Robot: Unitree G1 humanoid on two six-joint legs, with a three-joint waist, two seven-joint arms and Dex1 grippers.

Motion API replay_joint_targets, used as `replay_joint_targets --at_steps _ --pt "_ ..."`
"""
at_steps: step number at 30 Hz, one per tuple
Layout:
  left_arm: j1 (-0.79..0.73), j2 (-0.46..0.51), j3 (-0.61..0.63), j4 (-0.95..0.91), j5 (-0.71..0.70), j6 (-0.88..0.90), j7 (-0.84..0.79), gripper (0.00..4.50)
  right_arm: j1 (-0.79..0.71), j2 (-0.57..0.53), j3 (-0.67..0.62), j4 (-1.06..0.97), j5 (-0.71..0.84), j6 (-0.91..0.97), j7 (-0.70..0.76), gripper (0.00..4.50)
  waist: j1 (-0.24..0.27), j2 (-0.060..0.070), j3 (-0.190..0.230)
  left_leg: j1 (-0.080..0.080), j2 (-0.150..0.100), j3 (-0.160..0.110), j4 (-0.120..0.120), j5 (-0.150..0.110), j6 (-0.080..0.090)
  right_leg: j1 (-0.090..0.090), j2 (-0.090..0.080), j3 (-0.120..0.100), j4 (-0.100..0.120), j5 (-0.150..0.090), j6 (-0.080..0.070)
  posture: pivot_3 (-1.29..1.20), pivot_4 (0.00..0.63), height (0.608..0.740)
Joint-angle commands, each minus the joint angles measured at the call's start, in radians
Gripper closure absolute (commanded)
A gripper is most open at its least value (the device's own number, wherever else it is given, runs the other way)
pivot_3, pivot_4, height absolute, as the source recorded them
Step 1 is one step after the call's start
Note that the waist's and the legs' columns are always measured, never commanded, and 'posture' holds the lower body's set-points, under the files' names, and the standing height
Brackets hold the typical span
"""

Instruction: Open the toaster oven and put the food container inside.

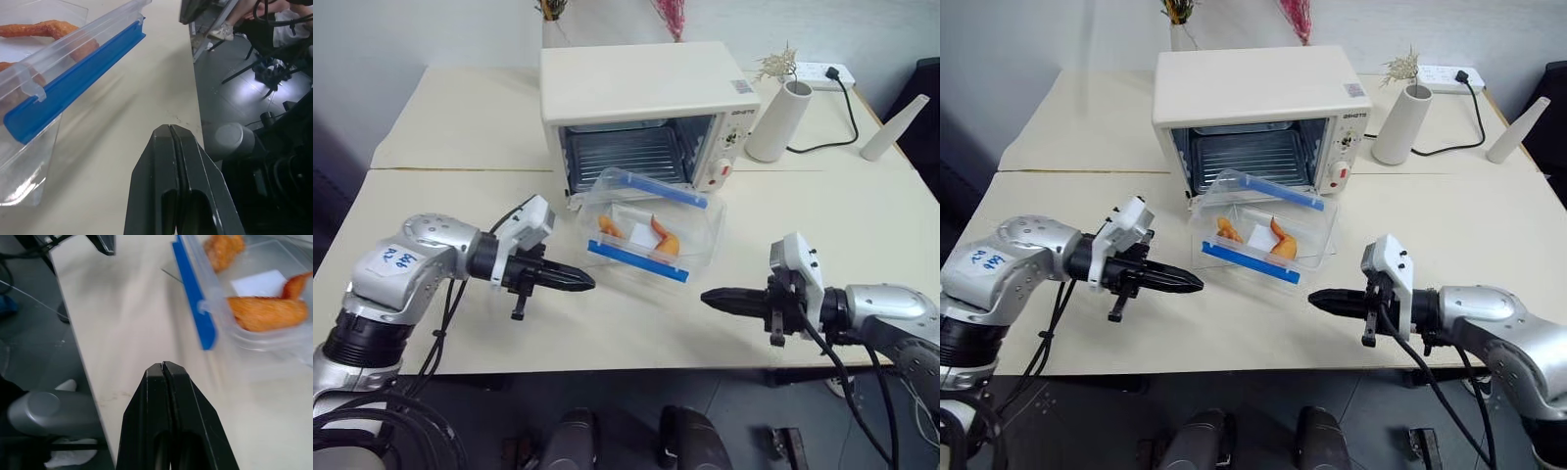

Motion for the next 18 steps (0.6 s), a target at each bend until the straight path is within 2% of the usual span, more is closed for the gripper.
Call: replay_joint_targets --at_steps 1,6,10,14,18 --pt "-0.025 -0.023 0.002 0.013 0.024 -0.030 0.016 4.50 -0.082 0.026 0.041 0.087 -0.073 -0.062 0.047 4.46 -0.002 0.000 0.000 0.000 0.000 0.000 0.000 0.000 0.000 0.000 0.000 0.000 0.000 0.000 0.000 0.00 0.150 0.740" --pt "-0.023 -0.053 0.011 0.013 0.032 -0.030 0.046 4.50 -0.203 0.060 0.093 0.229 -0.170 -0.125 0.097 4.46 -0.002 0.000 0.000 0.000 0.000 0.000 0.000 0.000 0.000 0.000 0.000 0.000 0.000 0.000 0.000 0.00 0.150 0.740" --pt "-0.016 -0.073 0.018 0.007 0.036 -0.028 0.077 4.50 -0.282 0.119 0.108 0.318 -0.229 -0.156 0.084 4.46 -0.002 0.000 0.000 0.000 0.000 0.000 0.000 0.000 0.000 0.000 0.000 0.000 0.000 0.000 0.000 0.00 0.150 0.740" --pt "-0.015 -0.084 0.017 0.013 0.042 -0.034 0.095 4.50 -0.288 0.137 0.104 0.326 -0.256 -0.163 0.099 4.46 0.001 0.000 0.000 0.000 0.000 0.000 0.001 0.000 0.000 0.000 0.000 -0.001 0.001 0.000 0.000 0.00 0.150 0.740" --pt "-0.024 -0.090 0.018 0.034 0.051 -0.041 0.102 4.50 -0.236 0.106 0.080 0.261 -0.233 -0.139 0.129 4.46 -0.001 0.000 0.000 -0.001 0.000 0.000 0.001 0.000 0.000 0.000 0.000 -0.001 0.000 0.000 0.000 0.00 0.150 0.740"
